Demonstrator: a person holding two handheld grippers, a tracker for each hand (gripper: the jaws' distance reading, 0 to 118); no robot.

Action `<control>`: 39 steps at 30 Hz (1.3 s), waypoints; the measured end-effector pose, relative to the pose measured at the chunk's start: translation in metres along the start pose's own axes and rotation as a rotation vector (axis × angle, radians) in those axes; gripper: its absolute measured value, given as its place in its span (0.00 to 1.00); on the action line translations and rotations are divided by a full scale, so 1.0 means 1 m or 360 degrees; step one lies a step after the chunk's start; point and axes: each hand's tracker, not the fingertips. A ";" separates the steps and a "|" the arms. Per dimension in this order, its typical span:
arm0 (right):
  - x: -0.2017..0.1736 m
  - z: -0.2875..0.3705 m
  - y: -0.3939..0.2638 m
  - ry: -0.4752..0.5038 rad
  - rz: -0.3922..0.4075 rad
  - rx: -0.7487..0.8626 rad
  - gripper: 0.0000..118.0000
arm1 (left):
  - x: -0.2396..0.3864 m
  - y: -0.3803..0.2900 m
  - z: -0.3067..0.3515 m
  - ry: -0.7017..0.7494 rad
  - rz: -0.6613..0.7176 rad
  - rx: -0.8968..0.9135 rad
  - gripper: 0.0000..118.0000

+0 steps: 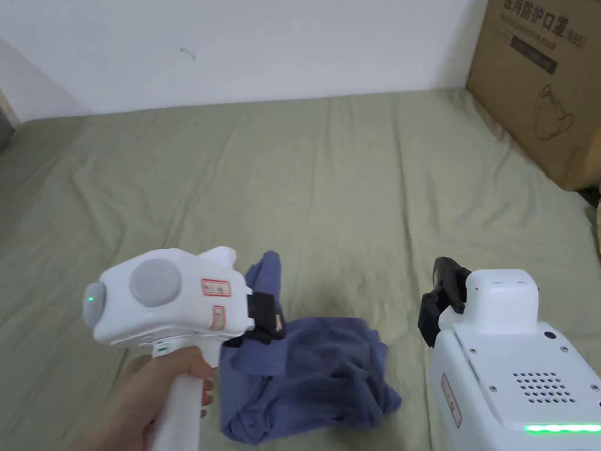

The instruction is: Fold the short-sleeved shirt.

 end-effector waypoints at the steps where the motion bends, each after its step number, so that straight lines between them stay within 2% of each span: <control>1: 0.004 0.000 -0.001 -0.0006 -0.0009 -0.0005 0.00 | 0.010 -0.001 -0.012 -0.0016 -0.0027 -0.0029 0.08; 5: 0.016 -0.002 -0.008 -0.0038 -0.0021 -0.0037 0.00 | 0.037 -0.009 -0.059 -0.0060 -0.0154 -0.0167 0.08; 6: 0.018 -0.002 -0.010 -0.0046 -0.0026 -0.0045 0.00 | 0.040 -0.011 -0.071 -0.0093 -0.0140 -0.0183 0.16; 8: 0.023 -0.004 -0.014 -0.0061 -0.0041 -0.0071 0.00 | 0.042 -0.015 -0.086 -0.0167 -0.0127 -0.0232 0.41; 9: 0.025 -0.005 -0.016 -0.0065 -0.0048 -0.0081 0.00 | 0.043 -0.018 -0.089 -0.0206 -0.0111 -0.0255 0.67; 10: 0.026 -0.005 -0.017 -0.0071 -0.0053 -0.0091 0.00 | 0.049 -0.022 -0.086 -0.0216 -0.0102 -0.0273 0.83; 11: 0.027 -0.005 -0.018 -0.0072 -0.0055 -0.0098 0.00 | 0.051 -0.023 -0.083 -0.0241 -0.0100 -0.0286 0.90; 12: 0.028 -0.006 -0.020 -0.0075 -0.0054 -0.0104 0.00 | 0.051 -0.023 -0.077 -0.0266 -0.0113 -0.0265 0.91; 17: 0.027 -0.007 -0.021 -0.0070 -0.0065 -0.0121 0.00 | 0.027 -0.004 -0.044 -0.0233 -0.0026 -0.0088 0.88; 18: 0.026 -0.007 -0.021 -0.0066 -0.0066 -0.0118 0.00 | 0.013 0.002 -0.040 -0.0244 0.0019 -0.0054 0.87; 19: 0.025 -0.007 -0.021 -0.0061 -0.0064 -0.0117 0.00 | 0.004 0.005 -0.036 -0.0223 0.0041 -0.0026 0.79; 20: 0.024 -0.007 -0.021 -0.0057 -0.0060 -0.0116 0.00 | -0.002 0.006 -0.036 -0.0198 0.0039 -0.0031 0.64; 21: 0.023 -0.007 -0.021 -0.0053 -0.0054 -0.0116 0.00 | -0.006 0.006 -0.038 -0.0120 0.0031 -0.0047 0.33; 22: 0.023 -0.007 -0.022 -0.0049 -0.0052 -0.0118 0.00 | -0.012 0.003 -0.046 -0.0034 0.0002 -0.0069 0.10; 23: 0.022 -0.006 -0.022 -0.0045 -0.0054 -0.0120 0.00 | -0.016 0.000 -0.052 0.0008 -0.0007 -0.0076 0.04; 24: 0.022 -0.006 -0.022 -0.0043 -0.0057 -0.0122 0.00 | -0.018 -0.004 -0.060 0.0038 -0.0019 -0.0124 0.04; 27: 0.023 -0.006 -0.024 -0.0042 -0.0056 -0.0131 0.00 | -0.019 -0.023 -0.084 -0.0061 0.0020 -0.0223 0.02; 35: 0.033 -0.006 -0.028 -0.0068 -0.0088 -0.0154 0.00 | 0.032 -0.040 -0.109 -0.0047 -0.0150 -0.0266 0.01; 39: 0.038 -0.004 -0.031 -0.0082 -0.0099 -0.0165 0.00 | 0.050 -0.043 -0.121 -0.0075 -0.0162 -0.0281 0.01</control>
